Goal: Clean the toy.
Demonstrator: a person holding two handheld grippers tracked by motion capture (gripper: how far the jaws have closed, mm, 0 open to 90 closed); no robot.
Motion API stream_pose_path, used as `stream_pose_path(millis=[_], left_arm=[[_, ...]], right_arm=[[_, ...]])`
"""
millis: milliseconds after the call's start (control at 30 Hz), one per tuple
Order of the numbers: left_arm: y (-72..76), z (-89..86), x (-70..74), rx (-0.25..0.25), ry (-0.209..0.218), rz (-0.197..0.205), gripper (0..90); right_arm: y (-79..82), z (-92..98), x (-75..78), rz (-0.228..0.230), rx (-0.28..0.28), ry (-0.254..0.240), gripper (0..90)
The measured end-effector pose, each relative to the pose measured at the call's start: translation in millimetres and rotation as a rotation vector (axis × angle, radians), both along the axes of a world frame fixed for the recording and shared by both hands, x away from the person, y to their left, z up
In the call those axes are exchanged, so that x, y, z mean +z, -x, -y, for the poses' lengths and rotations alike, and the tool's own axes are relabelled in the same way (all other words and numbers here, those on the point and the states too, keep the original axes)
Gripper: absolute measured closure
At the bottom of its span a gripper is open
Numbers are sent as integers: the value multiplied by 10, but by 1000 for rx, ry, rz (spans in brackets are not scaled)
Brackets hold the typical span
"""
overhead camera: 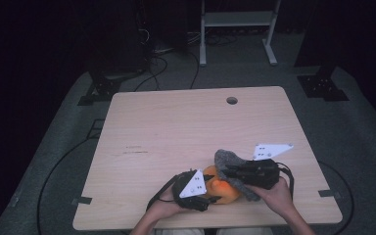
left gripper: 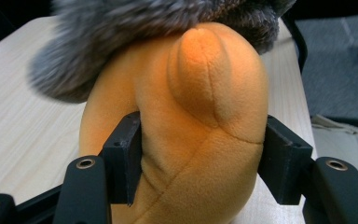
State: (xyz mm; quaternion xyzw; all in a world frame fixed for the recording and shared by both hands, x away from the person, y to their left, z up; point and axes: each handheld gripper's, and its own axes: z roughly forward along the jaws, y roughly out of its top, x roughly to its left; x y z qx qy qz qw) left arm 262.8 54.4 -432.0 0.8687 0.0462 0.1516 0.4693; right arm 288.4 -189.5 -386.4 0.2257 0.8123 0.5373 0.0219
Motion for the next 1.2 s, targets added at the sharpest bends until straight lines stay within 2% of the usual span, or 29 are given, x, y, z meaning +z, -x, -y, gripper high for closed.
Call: stream_pose_path(millis=[67, 133, 200, 300, 333, 467, 500, 567, 600, 733, 767, 833, 867, 933, 1000, 1100, 1133, 1200], left_arm=[[-6, -9, 2, 7, 5, -4, 387], [-20, -33, -1, 22, 27, -20, 392], [-26, -48, 0, 23, 29, -24, 396], [-57, -79, -8, 32, 48, -42, 398], [-93, -113, -14, 51, 74, -70, 399], [-154, -177, -10, 75, 98, -105, 400], [-189, -214, -14, 93, 120, -137, 399], [-204, -228, -11, 96, 121, -146, 399], [-223, -241, -11, 107, 137, -165, 399], [-271, -282, -10, 134, 164, -197, 399], [-271, -282, -10, 134, 164, -197, 399], [-309, -320, -13, 153, 185, -223, 398], [-352, -351, -17, 192, 212, -257, 398], [-369, -348, -18, 204, 228, -272, 398], [-353, -319, -22, 210, 225, -257, 396], [-342, -293, -10, 232, 231, -263, 400], [-334, -272, -4, 238, 230, -259, 403], [-292, -202, 2, 240, 220, -242, 406]], right_arm=[[-9, -33, 3, 8, -3, 16, 827], [-63, 3, -27, 5, -29, 18, 828], [-144, 175, -122, -21, -102, 8, 827], [-197, 351, -223, -59, -157, -3, 827], [-200, 390, -242, -67, -162, -7, 827], [-180, 430, -248, -60, -173, -6, 827], [-155, 439, -234, -57, -175, -11, 827], [-140, 438, -226, -50, -176, -8, 827], [-118, 444, -212, -36, -179, -4, 827], [-121, 498, -214, -42, -197, -12, 827], [-121, 498, -214, -42, -197, -12, 827], [-120, 518, -230, -50, -191, -17, 826], [-121, 512, -240, -50, -180, -21, 827], [-111, 469, -248, -56, -167, -13, 826], [-77, 378, -229, -32, -154, 0, 826], [-32, 291, -180, -8, -131, -2, 826], [19, 203, -117, 15, -95, -23, 826], [62, 112, -66, 54, -69, -6, 826]])
